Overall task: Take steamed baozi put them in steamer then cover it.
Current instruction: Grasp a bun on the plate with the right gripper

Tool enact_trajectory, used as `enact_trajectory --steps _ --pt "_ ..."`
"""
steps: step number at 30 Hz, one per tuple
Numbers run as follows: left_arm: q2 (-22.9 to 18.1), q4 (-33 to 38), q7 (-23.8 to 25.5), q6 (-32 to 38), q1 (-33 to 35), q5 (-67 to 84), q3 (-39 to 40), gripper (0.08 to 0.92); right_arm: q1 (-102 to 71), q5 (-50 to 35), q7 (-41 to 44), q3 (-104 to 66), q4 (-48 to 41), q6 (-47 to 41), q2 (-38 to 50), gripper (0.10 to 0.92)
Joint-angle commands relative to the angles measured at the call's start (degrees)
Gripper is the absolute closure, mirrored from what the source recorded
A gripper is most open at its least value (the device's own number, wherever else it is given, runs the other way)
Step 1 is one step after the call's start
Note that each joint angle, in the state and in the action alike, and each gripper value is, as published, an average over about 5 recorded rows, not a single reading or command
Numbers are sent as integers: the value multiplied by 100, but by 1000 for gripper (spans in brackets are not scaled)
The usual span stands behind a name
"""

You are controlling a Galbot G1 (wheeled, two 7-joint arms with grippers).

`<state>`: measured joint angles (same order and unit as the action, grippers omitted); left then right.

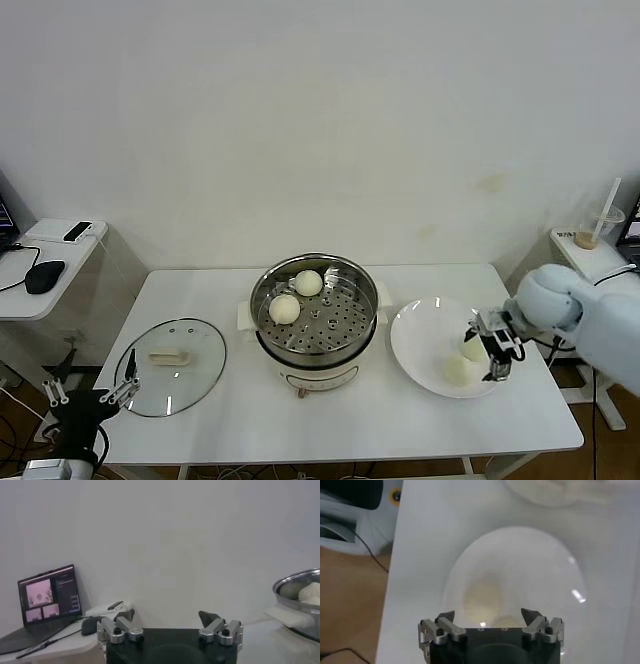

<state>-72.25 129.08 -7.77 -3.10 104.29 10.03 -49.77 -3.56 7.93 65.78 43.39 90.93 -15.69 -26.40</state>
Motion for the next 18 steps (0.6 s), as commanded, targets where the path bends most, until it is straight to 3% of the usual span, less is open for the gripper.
enact_trajectory --steps 1,18 --pt "-10 -8 7 0 19 5 -31 177 -941 402 -111 -544 -581 62 -382 203" --pt "-56 -75 11 7 10 -2 -67 177 -811 503 -314 -389 -1393 26 -1189 203"
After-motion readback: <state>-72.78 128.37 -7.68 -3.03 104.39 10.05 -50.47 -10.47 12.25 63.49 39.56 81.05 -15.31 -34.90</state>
